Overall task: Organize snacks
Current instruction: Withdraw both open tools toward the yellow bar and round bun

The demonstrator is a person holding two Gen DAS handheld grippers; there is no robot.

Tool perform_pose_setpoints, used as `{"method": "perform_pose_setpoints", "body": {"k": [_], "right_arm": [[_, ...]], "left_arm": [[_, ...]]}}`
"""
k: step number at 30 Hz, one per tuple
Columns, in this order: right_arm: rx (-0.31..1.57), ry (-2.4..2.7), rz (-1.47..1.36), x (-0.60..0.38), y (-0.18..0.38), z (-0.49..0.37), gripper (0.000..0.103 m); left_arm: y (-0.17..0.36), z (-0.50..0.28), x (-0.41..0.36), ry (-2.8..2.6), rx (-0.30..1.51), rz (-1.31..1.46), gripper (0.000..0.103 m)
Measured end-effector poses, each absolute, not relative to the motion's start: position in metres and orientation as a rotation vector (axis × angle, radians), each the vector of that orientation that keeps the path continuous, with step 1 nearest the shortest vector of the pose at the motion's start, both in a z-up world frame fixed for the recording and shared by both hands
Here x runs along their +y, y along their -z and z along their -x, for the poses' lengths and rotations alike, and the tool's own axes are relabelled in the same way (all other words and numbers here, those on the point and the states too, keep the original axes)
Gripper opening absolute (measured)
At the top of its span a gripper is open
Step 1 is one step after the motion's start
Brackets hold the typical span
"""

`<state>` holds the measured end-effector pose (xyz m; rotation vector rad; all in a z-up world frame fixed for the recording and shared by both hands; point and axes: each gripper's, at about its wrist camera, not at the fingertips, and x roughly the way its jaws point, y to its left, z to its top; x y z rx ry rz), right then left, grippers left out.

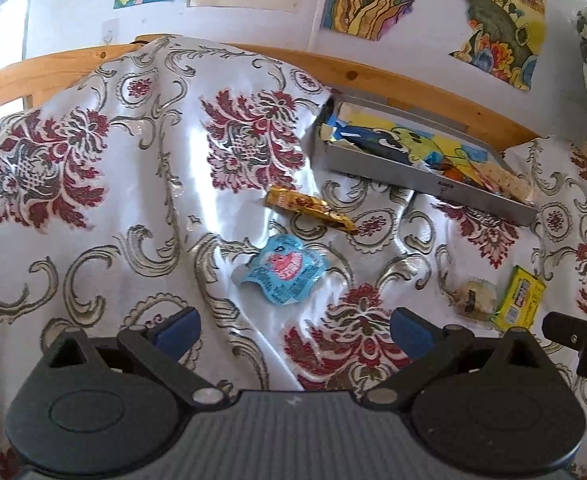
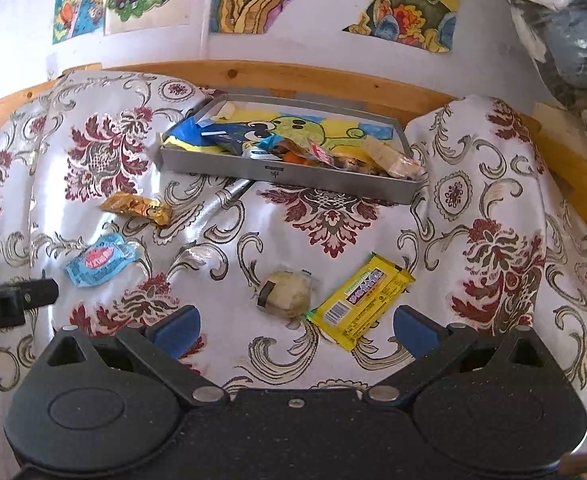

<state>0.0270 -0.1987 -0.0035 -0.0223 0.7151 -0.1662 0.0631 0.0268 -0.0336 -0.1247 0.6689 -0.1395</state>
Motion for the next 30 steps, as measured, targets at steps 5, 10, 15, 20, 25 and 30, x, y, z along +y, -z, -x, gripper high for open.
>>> {"method": "perform_pose_setpoints", "body": {"k": [5, 10, 15, 20, 25, 30], "right_arm": [[0.746, 0.178, -0.052, -0.211, 0.004, -0.034, 0.102], [0.764, 0.184, -0.120, -0.226, 0.004, -0.043, 0.102], [0.781, 0.201, -0.165, -0.245, 0.006, -0.057, 0.102], [0.833, 0.208, -0.171, -0.263, 0.014, -0.077, 0.102], [0.906, 0.234, -0.249, -0.293, 0.028, -0.096, 0.102], [0.911, 0.206, -0.424, -0.326, 0.044, -0.107, 0.102]], "left_arm": [[0.037, -0.064, 0.018, 0.172, 0.662, 0.104, 0.102], [0.040, -0.070, 0.003, 0.209, 0.655, 0.066, 0.102], [0.043, -0.077, -0.015, 0.235, 0.647, 0.015, 0.102], [0.047, -0.089, -0.029, 0.253, 0.660, -0.007, 0.102], [0.049, -0.100, -0.046, 0.275, 0.663, -0.037, 0.102], [0.053, -0.109, -0.067, 0.334, 0.674, -0.053, 0.102]]}}
